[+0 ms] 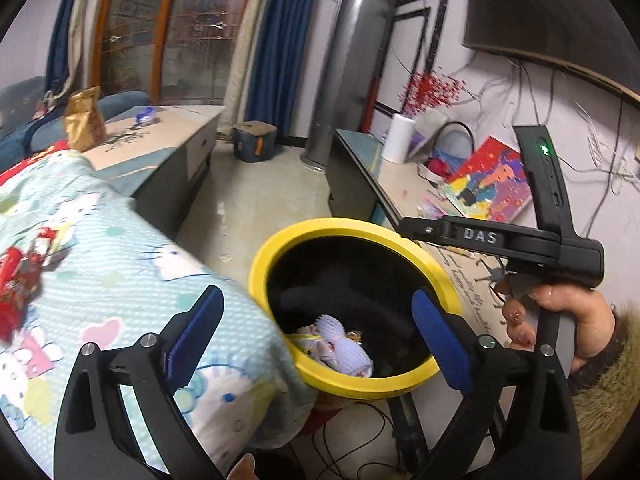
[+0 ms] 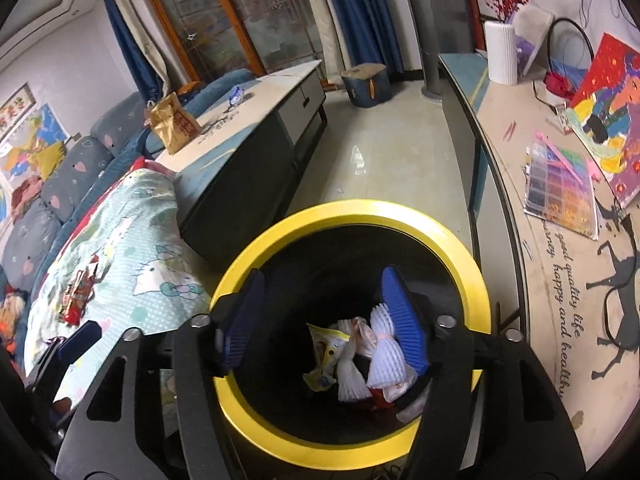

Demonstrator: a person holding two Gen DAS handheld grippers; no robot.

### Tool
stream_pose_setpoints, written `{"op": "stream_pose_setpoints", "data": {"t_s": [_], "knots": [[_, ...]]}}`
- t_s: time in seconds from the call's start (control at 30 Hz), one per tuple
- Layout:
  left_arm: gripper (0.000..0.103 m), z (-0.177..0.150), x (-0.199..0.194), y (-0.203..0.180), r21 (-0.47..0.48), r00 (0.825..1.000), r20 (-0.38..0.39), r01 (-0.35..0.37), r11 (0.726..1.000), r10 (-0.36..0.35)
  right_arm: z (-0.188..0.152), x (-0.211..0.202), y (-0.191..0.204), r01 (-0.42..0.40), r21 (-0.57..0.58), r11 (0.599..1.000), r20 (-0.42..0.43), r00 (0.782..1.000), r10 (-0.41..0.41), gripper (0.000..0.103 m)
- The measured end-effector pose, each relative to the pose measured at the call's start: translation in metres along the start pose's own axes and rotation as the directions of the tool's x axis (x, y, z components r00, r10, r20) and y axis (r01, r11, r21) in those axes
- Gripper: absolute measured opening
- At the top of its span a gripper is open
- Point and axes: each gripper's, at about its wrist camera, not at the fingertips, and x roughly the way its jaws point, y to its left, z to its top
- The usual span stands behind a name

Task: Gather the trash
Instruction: 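Move both open tools back over the wrappers on the bed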

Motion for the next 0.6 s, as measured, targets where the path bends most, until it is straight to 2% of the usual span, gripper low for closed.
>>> {"op": "stream_pose_setpoints", "data": {"t_s": [0.3, 0.6], "knots": [[0.094, 0.006, -0.037, 0.022, -0.025, 0.992, 0.077, -0.096, 0.995, 0.098, -0.001, -0.008, 0.031, -0.035, -0.063, 0.997, 0.027, 0.999, 0.037, 0.060], [0.094, 0.007, -0.068, 0.043, -0.071, 0.978, 0.127, -0.156, 0.985, 0.164, -0.005, -0.015, 0.059, -0.071, -0.130, 0.989, 0.038, 0.996, 0.077, 0.060]]}}
